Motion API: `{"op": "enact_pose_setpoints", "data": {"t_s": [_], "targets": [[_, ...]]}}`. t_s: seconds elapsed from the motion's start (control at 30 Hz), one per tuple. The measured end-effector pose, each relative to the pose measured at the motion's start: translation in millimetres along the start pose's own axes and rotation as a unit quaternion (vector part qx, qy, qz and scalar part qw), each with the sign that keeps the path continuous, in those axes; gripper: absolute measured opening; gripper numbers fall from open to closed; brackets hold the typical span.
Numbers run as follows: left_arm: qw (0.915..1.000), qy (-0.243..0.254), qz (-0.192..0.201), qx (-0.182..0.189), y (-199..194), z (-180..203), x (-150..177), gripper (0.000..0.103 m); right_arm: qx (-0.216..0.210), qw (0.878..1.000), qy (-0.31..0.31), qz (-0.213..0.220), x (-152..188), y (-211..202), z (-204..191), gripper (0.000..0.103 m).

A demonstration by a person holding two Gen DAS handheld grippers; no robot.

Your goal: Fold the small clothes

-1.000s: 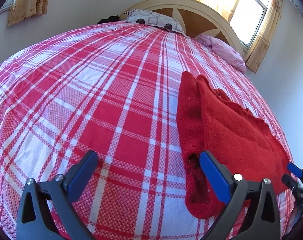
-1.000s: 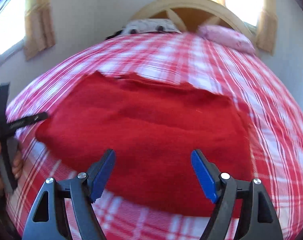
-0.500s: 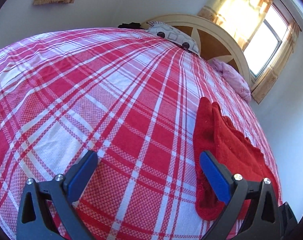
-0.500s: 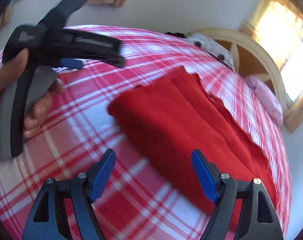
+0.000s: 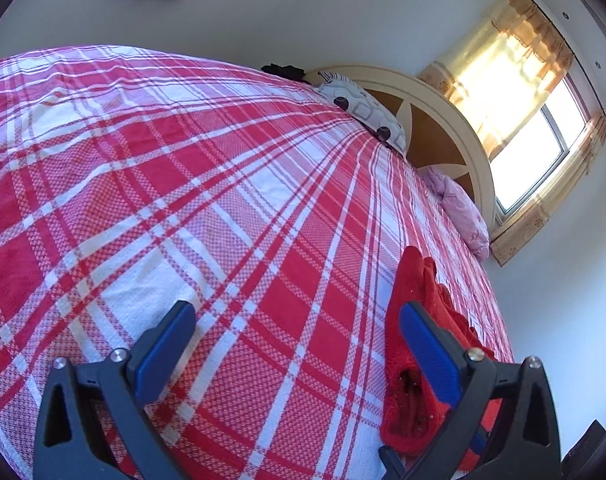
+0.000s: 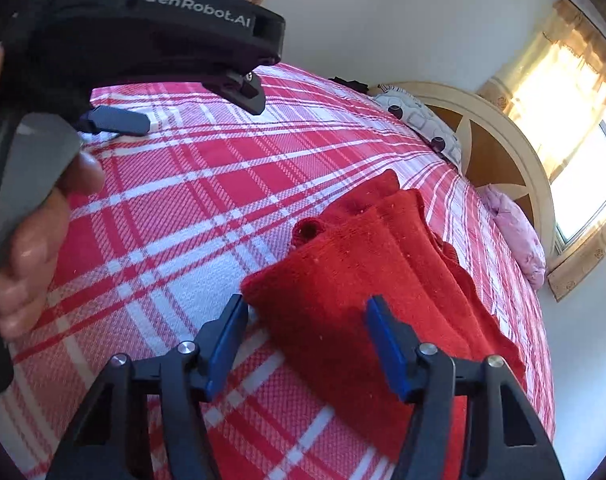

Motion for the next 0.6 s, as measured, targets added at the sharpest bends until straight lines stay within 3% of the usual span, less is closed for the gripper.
{"op": "enact_pose_setpoints", "data": {"t_s": [0.13,0.27,0.37,0.47,0.6], "targets": [[0.9998,-0.010,-0.001,0.017,-1.1,-2.2,-2.6,0.103,-0.002,1.000,0.010,-0.002,3.4,1.9,-0.4,0.028],[0.9988,-0.018,-0.023,0.039,7.3,0.0,-8.3,0.103,-0.008,1.000,0.026,0.001,5.1,3.7,1.3,0.026],[0.9960,0.002,-0.064,0.063,23.9,13.9,-12.1,0.103,-0.006,1.000,0.026,0.005,5.5,2.7,-0.2,0.026],[0.9885,0.037,-0.117,0.089,49.1,32.7,-18.7,0.103,-0.012,0.999,0.032,0.006,5.8,4.1,0.3,0.026],[0.9783,0.083,-0.167,0.090,81.1,49.6,-23.6,0.103,-0.013,0.999,0.033,0.007,6.3,3.7,0.1,0.026]]}}
Point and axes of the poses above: each gripper's, at about its wrist camera, not at the fingertips, and y roughly the way its jaws point, z to its right, x to its underside, the point moved 6 cm from there along y, roughly the way its jaws point, and after that the axes turned 14 degrees about x, right-handed, at the moved point
